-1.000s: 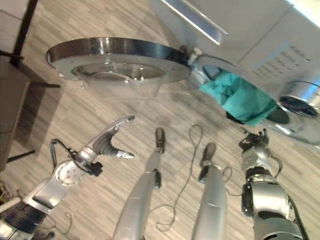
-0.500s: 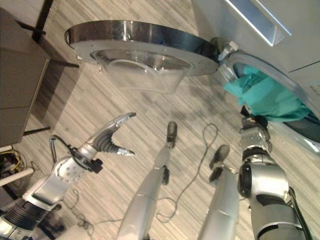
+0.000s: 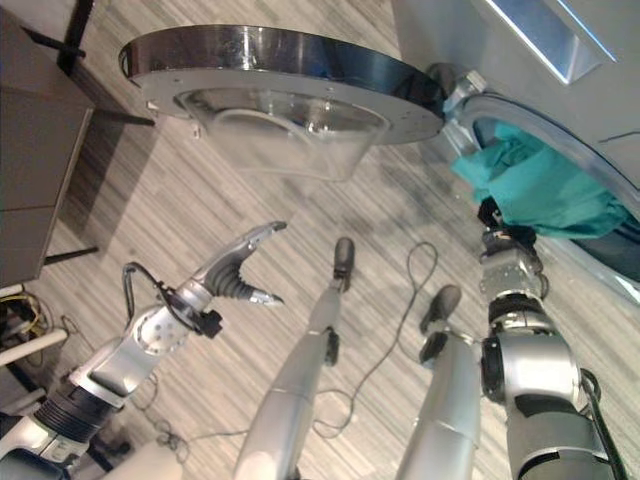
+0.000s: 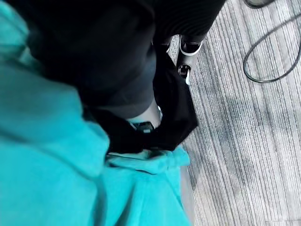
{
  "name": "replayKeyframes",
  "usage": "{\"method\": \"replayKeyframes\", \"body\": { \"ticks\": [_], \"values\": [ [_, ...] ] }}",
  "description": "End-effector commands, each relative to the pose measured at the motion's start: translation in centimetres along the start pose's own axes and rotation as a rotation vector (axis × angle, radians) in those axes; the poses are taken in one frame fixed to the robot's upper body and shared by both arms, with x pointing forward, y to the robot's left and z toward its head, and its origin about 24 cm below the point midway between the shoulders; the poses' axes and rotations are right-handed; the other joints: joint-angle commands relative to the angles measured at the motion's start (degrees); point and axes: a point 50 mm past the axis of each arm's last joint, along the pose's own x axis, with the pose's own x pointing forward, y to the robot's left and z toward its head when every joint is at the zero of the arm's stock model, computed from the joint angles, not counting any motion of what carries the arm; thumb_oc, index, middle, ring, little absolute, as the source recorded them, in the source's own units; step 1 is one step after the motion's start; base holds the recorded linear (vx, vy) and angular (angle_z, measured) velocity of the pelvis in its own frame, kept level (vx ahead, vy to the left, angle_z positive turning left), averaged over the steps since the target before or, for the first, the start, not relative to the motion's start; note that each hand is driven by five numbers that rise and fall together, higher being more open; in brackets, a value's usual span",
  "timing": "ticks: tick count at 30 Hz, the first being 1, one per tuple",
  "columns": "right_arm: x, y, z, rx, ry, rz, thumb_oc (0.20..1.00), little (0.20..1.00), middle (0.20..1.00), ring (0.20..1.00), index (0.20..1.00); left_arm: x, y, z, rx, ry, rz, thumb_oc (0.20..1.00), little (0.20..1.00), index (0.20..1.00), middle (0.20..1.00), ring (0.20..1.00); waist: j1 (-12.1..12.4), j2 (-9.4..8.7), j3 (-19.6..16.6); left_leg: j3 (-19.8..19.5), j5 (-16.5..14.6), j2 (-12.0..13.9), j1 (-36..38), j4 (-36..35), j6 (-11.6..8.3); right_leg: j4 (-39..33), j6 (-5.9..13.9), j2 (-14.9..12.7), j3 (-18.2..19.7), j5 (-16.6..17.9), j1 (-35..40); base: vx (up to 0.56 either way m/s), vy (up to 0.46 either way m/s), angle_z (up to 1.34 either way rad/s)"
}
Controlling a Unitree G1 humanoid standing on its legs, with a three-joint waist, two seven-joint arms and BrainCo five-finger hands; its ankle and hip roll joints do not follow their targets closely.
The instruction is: Grab the laundry basket,head to the washer,open it,put in the laundry and shut it.
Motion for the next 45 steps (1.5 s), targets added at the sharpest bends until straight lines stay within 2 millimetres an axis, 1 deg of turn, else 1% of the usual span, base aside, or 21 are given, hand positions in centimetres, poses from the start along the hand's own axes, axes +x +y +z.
{"method": "replayKeyframes", "body": {
  "ticks": [1,6,9,11,12,13,14,15,20,24,25,26,28,29,32,36,39,40,42,43,45],
  "values": [
    [-3.5,6.5,17.0,0.045,-0.638,0.285,0.200,0.200,0.200,0.200,0.200,0.0,-0.8,0.8,0.014,-0.044,-0.014,1.000,1.000,1.000,1.000,1.000,-2.72,-3.47,-1.56,3.75,-14.11,4.26,7.34,3.18,-2.73,-15.33,5.52,0.89,3.43,7.57,3.58,-0.01,-0.021,-0.07],
    [-7.0,6.9,24.8,0.134,-0.868,0.266,0.200,0.200,0.200,0.200,0.200,-0.1,-2.6,1.1,-0.048,-0.048,-0.114,1.000,1.000,1.000,1.000,1.000,-4.62,-4.73,-2.81,3.63,-14.04,4.98,12.28,1.93,-3.30,-18.26,5.35,1.85,2.44,7.73,9.18,-0.01,-0.040,-0.21],
    [-7.1,7.7,24.6,0.128,-0.868,0.284,0.200,0.200,0.200,0.200,0.200,0.1,-2.7,1.2,-0.062,-0.053,-0.111,1.000,1.000,1.000,1.000,1.000,-4.77,-4.57,-2.79,3.80,-13.56,5.10,13.24,0.71,-3.38,-18.16,5.25,2.15,2.65,7.65,9.14,0.00,-0.002,0.00],
    [-6.5,8.2,23.1,0.119,-0.833,0.296,0.200,0.200,0.200,0.200,0.200,0.1,-2.8,1.2,-0.075,-0.049,-0.098,1.000,1.000,1.000,1.000,1.000,-4.62,-4.26,-2.72,3.86,-12.82,5.33,13.70,-0.68,-3.38,-17.96,5.09,2.52,2.77,7.50,8.62,0.00,0.002,0.02],
    [-6.4,8.2,22.9,0.118,-0.832,0.294,0.253,0.253,0.253,0.253,0.253,0.1,-2.8,1.2,-0.075,-0.047,-0.099,1.000,1.000,1.000,1.000,1.000,-4.63,-4.34,-2.83,3.92,-12.70,5.35,13.78,-0.89,-3.40,-17.91,5.07,2.54,2.83,7.49,8.55,0.00,0.000,0.00],
    [-5.3,8.2,20.6,0.079,-0.770,0.281,0.485,0.485,0.485,0.485,0.485,0.1,-2.8,1.2,-0.079,-0.047,-0.088,1.000,1.000,1.000,1.000,1.000,-4.26,-3.93,-2.62,3.96,-12.34,5.43,14.03,-1.62,-3.31,-17.66,4.96,2.78,2.98,7.46,8.04,0.00,-0.002,-0.03],
    [-5.3,8.2,20.5,0.078,-0.768,0.280,0.595,0.595,0.595,0.595,0.595,0.0,-2.8,1.2,-0.079,-0.045,-0.089,1.000,1.000,1.000,1.000,1.000,-4.31,-4.02,-2.72,3.99,-12.29,5.46,14.07,-1.71,-3.32,-17.61,4.94,2.80,3.01,7.45,7.99,0.00,-0.003,-0.03],
    [-4.5,8.1,18.7,0.044,-0.717,0.265,1.000,1.000,1.000,1.000,1.000,-0.1,-2.8,1.1,-0.081,-0.043,-0.085,1.000,1.000,1.000,1.000,1.000,-4.20,-3.91,-2.65,3.97,-12.13,5.47,14.12,-1.95,-3.27,-17.43,4.82,2.93,3.14,7.43,7.67,0.00,0.000,0.00],
    [-0.9,6.2,11.2,-0.140,-0.409,0.134,1.000,1.000,1.000,1.000,1.000,0.0,-2.9,1.0,-0.086,-0.030,-0.078,1.000,1.000,1.000,1.000,1.000,-3.05,-3.43,-2.33,3.59,-11.34,5.56,13.84,-2.73,-3.29,-16.96,4.49,2.98,2.78,7.27,6.91,0.01,-0.007,-0.02],
    [-0.4,7.2,4.6,-0.099,-0.217,0.196,1.000,1.000,1.000,1.000,1.000,0.8,-2.9,0.9,-0.082,-0.016,-0.062,1.000,1.000,1.000,1.000,1.000,-2.84,-3.30,-2.09,3.72,-11.23,5.37,14.08,-3.03,-3.11,-17.07,4.48,3.06,2.57,7.72,7.14,0.00,0.011,0.01],
    [-0.4,7.2,4.4,-0.098,-0.216,0.195,1.000,1.000,1.000,1.000,1.000,0.8,-2.9,0.9,-0.081,-0.014,-0.063,1.000,1.000,1.000,1.000,1.000,-2.86,-3.38,-2.15,3.72,-11.16,5.38,14.05,-3.00,-3.09,-17.21,4.46,3.08,2.56,7.89,7.18,0.00,0.000,0.00],
    [-1.1,7.7,1.4,0.041,-0.161,0.272,1.000,1.000,1.000,1.000,1.000,1.1,-3.0,0.8,-0.089,-0.005,-0.045,1.000,1.000,1.000,1.000,1.000,-3.01,-3.67,-2.61,3.33,-12.32,5.22,14.91,-3.03,-3.14,-17.70,4.97,3.35,3.05,7.05,8.45,-0.01,0.014,-0.04],
    [-2.4,7.4,-2.3,0.242,-0.094,0.368,1.000,1.000,1.000,1.000,1.000,1.3,-3.3,0.4,-0.080,0.013,-0.030,1.000,1.000,1.000,1.000,1.000,-2.97,-4.37,-2.68,3.51,-12.23,4.96,15.29,-2.37,-2.69,-19.09,4.58,3.33,1.86,8.95,10.05,-0.04,0.034,-0.08],
    [-3.4,5.3,-5.1,0.357,-0.040,0.367,1.000,1.000,1.000,1.000,1.000,1.0,-4.0,-0.3,-0.074,0.055,-0.042,1.000,1.000,1.000,1.000,1.000,-3.40,-4.99,-3.12,3.37,-12.82,4.72,16.51,-2.07,-2.48,-20.68,4.86,3.44,1.52,9.76,12.40,0.00,0.050,-0.06],
    [-4.2,2.6,-8.0,0.427,0.030,0.321,1.000,1.000,1.000,1.000,1.000,0.3,-5.0,-1.3,-0.079,0.114,-0.069,1.000,1.000,1.000,1.000,1.000,-3.88,-5.69,-3.79,3.47,-13.45,4.49,18.24,-1.77,-2.31,-22.54,5.09,3.37,1.18,10.51,15.42,0.01,0.039,0.03],
    [-6.8,-5.0,-13.2,0.438,0.178,0.154,1.000,1.000,1.000,1.000,1.000,-2.0,-7.1,-3.9,-0.075,0.260,-0.143,1.000,1.000,1.000,1.000,1.000,-5.35,-6.77,-5.18,3.52,-14.80,3.93,23.35,-1.40,-1.93,-25.83,5.55,3.04,0.57,11.87,22.98,0.04,0.091,0.00],
    [-9.2,-10.5,-15.4,0.320,0.287,0.040,1.000,1.000,1.000,1.000,1.000,-3.9,-7.8,-5.7,-0.060,0.359,-0.181,1.000,1.000,1.000,1.000,1.000,-6.60,-7.80,-6.48,3.59,-15.82,3.93,27.44,-1.37,-1.85,-28.75,5.65,2.99,0.08,12.59,29.06,0.07,0.068,0.05],
    [-9.3,-10.6,-15.5,0.317,0.291,0.039,1.000,1.000,1.000,1.000,1.000,-4.0,-7.9,-5.7,-0.061,0.362,-0.183,1.000,1.000,1.000,1.000,1.000,-6.75,-7.76,-6.34,3.56,-15.86,3.96,27.88,-1.45,-1.85,-29.11,5.68,3.07,-0.03,12.69,29.66,0.10,0.095,-0.01],
    [-12.6,-15.5,-18.3,0.031,0.504,-0.049,1.000,1.000,1.000,1.000,1.000,-7.1,-7.7,-7.7,-0.061,0.492,-0.181,1.000,1.000,1.000,1.000,1.000,-7.69,-10.52,-8.01,3.86,-17.14,5.54,32.91,-0.03,-1.98,-32.70,5.61,4.47,0.59,13.60,36.51,0.11,0.107,-0.07],
    [-12.7,-15.5,-18.4,0.030,0.506,-0.049,1.000,1.000,1.000,1.000,1.000,-7.2,-7.7,-7.8,-0.061,0.494,-0.181,1.000,1.000,1.000,1.000,1.000,-7.71,-10.56,-7.86,3.94,-17.22,5.59,33.18,-0.01,-2.00,-32.89,5.60,4.55,0.63,13.67,36.82,0.06,0.076,-0.17],
    [-14.9,-18.0,-19.9,-0.243,0.666,-0.048,1.000,1.000,1.000,1.000,1.000,-8.9,-7.8,-9.0,-0.044,0.571,-0.212,1.000,1.000,1.000,1.000,1.000,-6.52,-13.81,-8.13,-0.45,-18.50,8.35,35.92,3.47,-3.08,-34.48,5.53,6.28,3.78,13.50,40.98,0.00,0.070,-0.30]
  ]
}}
